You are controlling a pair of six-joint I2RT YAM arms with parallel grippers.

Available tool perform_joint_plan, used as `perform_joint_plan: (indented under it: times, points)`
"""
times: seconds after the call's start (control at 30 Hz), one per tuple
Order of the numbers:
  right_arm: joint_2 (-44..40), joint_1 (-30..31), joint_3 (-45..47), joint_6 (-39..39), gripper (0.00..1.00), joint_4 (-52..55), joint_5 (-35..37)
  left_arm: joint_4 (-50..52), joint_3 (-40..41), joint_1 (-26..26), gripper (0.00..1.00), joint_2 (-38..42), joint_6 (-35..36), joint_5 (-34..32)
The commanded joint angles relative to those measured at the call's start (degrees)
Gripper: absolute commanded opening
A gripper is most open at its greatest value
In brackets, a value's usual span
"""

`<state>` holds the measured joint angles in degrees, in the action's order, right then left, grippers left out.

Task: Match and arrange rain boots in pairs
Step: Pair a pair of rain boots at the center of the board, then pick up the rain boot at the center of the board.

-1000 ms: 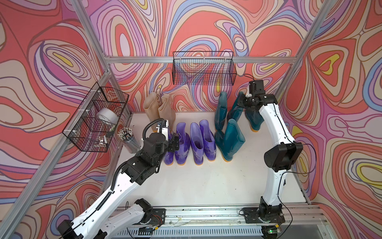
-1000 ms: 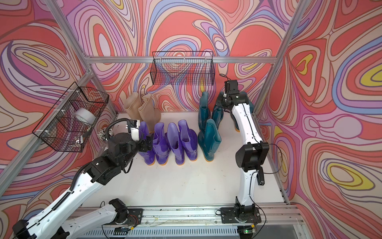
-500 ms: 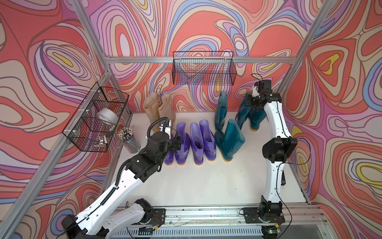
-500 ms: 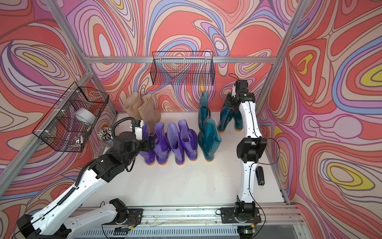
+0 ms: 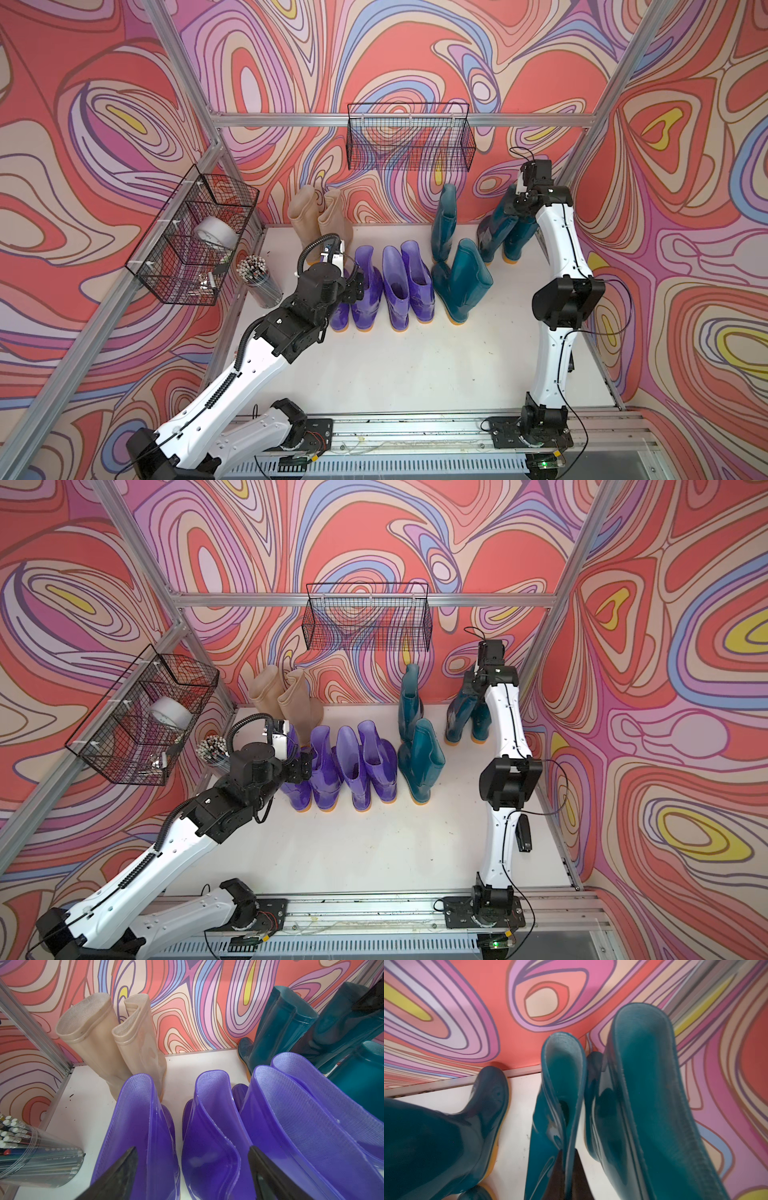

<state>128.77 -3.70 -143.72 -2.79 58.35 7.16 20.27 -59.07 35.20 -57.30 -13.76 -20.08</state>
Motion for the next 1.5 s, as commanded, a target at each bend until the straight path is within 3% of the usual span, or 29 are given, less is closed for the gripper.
perform_joint_plan:
  times: [0.0, 0.07, 0.1, 0.33, 0.5, 0.7, 0.8, 0.87, 1.03, 1.13, 1.33, 1.47]
  points:
    - [-1.99, -0.25, -1.00, 0.66, 0.02, -6.82, 6.56, -1.21, 0.09, -0.31, 0.85, -0.50, -0.46, 0.65]
    - [-1.08, -0.25, -2.43, 1.19, 0.08, -6.45, 6.58, -1.25, 0.09, -0.31, 0.85, -0.53, -0.39, 0.61]
    - [-0.87, -0.28, -2.77, 1.05, 0.16, -6.34, 6.81, -1.20, 0.09, -0.31, 0.85, -0.53, -0.39, 0.56]
    - [-2.62, -0.16, -2.38, -2.69, 0.45, -5.95, 3.30, -1.13, -0.08, -0.44, 0.85, -0.71, -0.47, 0.83]
    - [-9.59, 1.44, 2.30, -6.13, 0.51, -9.83, 2.17, -1.03, -0.08, -0.40, 0.85, -0.37, -0.57, 0.92]
    - [-22.58, 6.49, 14.70, -7.67, 0.59, -16.00, 3.96, -0.85, 0.14, -0.48, 0.85, 0.76, -0.79, 0.92]
    - [-31.89, 11.73, 25.08, -7.87, 0.61, -17.29, 3.17, -0.60, 0.05, -0.48, 0.85, 1.58, -1.39, 1.39]
    - [-40.53, 16.77, 37.67, -7.76, 0.67, -21.27, 2.46, -0.59, 0.09, -0.52, 0.85, 2.22, -1.75, 2.51]
    - [-52.83, 18.75, 52.93, -11.42, 0.71, -19.99, -5.71, -1.42, 0.44, -0.48, 0.86, 2.81, -2.27, 6.63]
    - [-53.80, 19.72, 54.41, -9.26, 0.73, -13.05, -8.56, -1.29, 0.53, -0.48, 0.86, 2.77, -2.92, 8.44]
    - [-54.62, 20.04, 60.10, -7.68, 0.78, -8.94, -13.78, -1.14, 0.48, -0.46, 0.85, 3.17, -3.20, 9.78]
    - [-53.90, 20.05, 62.43, -7.51, 0.79, -8.17, -11.42, -1.20, 0.62, -0.48, 0.85, 3.43, -3.12, 9.89]
